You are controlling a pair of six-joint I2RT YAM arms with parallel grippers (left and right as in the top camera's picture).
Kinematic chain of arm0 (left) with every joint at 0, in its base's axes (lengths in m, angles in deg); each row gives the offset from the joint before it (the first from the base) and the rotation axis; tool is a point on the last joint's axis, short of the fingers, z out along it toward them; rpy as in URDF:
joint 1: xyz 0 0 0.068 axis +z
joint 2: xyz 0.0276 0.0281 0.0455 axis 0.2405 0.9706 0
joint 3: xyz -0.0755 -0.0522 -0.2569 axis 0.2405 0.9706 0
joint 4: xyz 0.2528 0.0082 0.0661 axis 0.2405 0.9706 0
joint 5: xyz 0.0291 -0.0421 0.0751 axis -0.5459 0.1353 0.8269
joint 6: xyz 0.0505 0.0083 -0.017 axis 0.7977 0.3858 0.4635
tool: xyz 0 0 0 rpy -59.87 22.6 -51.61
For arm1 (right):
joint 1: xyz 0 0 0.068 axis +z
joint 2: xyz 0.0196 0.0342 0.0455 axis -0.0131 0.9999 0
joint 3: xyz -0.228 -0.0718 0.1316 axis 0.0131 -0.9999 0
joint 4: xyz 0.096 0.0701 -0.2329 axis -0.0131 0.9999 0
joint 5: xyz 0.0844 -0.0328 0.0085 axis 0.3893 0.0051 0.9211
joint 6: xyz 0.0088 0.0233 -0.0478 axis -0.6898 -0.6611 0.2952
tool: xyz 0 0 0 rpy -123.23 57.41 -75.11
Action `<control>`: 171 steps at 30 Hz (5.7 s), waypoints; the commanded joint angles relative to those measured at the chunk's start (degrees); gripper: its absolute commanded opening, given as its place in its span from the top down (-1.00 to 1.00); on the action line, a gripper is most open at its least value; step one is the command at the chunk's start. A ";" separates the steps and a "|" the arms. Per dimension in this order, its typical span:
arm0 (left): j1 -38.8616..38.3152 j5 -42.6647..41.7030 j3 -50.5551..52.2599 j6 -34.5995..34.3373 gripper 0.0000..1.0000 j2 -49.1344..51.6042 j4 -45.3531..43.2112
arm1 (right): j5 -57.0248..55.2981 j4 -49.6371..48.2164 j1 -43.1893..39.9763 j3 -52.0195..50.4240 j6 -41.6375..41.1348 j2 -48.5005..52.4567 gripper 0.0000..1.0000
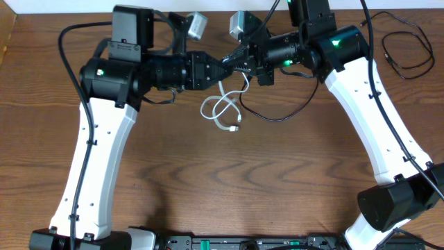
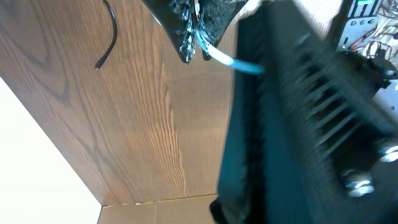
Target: Untangle cables
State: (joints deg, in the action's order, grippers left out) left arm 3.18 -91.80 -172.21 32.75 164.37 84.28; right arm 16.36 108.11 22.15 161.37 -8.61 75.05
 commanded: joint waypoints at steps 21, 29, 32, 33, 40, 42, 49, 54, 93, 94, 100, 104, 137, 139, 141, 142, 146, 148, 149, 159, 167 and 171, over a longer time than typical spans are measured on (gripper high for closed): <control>-0.96 -0.04 0.15 0.37 -0.04 -0.35 0.31 | -19.67 -5.49 -16.35 0.59 -33.44 -4.59 0.98; -0.96 1.49 0.15 0.39 -0.04 -0.35 0.31 | -18.97 -7.65 -36.48 0.59 -50.86 -8.98 0.98; -0.96 1.75 0.15 0.42 -0.05 -0.31 0.31 | -19.08 -7.72 -43.89 0.59 -54.73 -9.11 0.98; -0.96 2.40 0.15 0.39 -0.05 -0.31 0.33 | -19.43 -7.63 -45.59 0.57 -55.04 -9.03 0.98; -0.96 3.19 0.15 0.39 -0.05 -0.31 0.31 | -32.63 -5.14 -58.27 0.55 -57.68 -7.89 0.98; -0.96 3.17 0.15 0.39 -0.05 -0.31 0.31 | -39.19 -4.52 -60.35 0.50 -57.66 -7.43 0.98; -0.96 3.19 0.15 0.37 -0.05 -0.31 0.31 | -59.06 -3.74 -62.73 0.46 -57.66 -3.50 0.98; -0.96 3.17 0.15 0.37 -0.05 -0.31 0.35 | -68.46 -3.74 -62.71 0.46 -57.66 1.64 0.98; -0.96 21.42 2.75 1.92 -0.05 0.33 5.40 | -23.10 1.55 -33.35 0.37 -39.63 23.56 -0.71; -0.96 21.42 2.75 1.90 -0.05 0.33 5.46 | -21.75 1.29 -33.27 0.37 -39.23 25.18 -0.68; -0.96 21.42 2.75 1.90 -0.06 0.33 5.42 | -9.18 -1.14 -33.16 0.37 -35.74 33.38 -0.56; -0.96 21.42 2.75 1.90 -0.06 0.33 5.18 | -0.28 -3.04 -32.37 0.37 -34.01 37.38 -0.40; -0.96 21.40 2.75 1.88 -0.06 0.35 5.49 | -46.56 -6.62 -28.22 0.50 -38.75 -4.11 0.98; -0.96 21.38 2.73 1.88 -0.06 0.35 5.49 | -54.90 -6.91 -28.52 0.50 -39.23 -7.39 0.98; -0.96 21.40 2.75 1.88 -0.06 0.35 5.49 | -66.62 -6.91 -29.29 0.48 -44.09 -9.92 0.98; -0.96 21.38 2.75 1.88 -0.06 0.35 5.49 | -70.27 -6.86 -29.77 0.48 -46.07 -10.40 0.98; -0.96 21.40 2.75 1.88 -0.06 0.35 5.49 | -74.01 -6.60 -33.75 0.46 -50.03 -10.47 0.98; -0.96 21.38 2.75 1.88 -0.06 0.35 5.49 | -72.13 -6.16 -36.15 0.46 -51.95 -9.55 0.98; -0.96 21.38 2.75 1.88 -0.06 0.35 5.49 | -71.01 -5.95 -37.20 0.46 -52.46 -9.07 0.98; -0.96 21.40 2.75 1.88 -0.06 0.35 5.49 | -67.43 -4.42 -43.28 0.46 -53.40 1.40 0.98; -0.96 21.40 2.75 1.88 -0.06 0.35 5.49 | -67.38 -2.08 -49.13 0.46 -57.88 9.46 0.98; -0.96 21.40 2.75 1.88 -0.06 0.35 5.46 | -67.32 -1.51 -54.62 0.46 -57.64 9.51 0.98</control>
State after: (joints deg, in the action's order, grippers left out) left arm 2.24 -70.92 -170.11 33.23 164.48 89.59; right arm -50.50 106.48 -27.93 161.74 -64.56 85.52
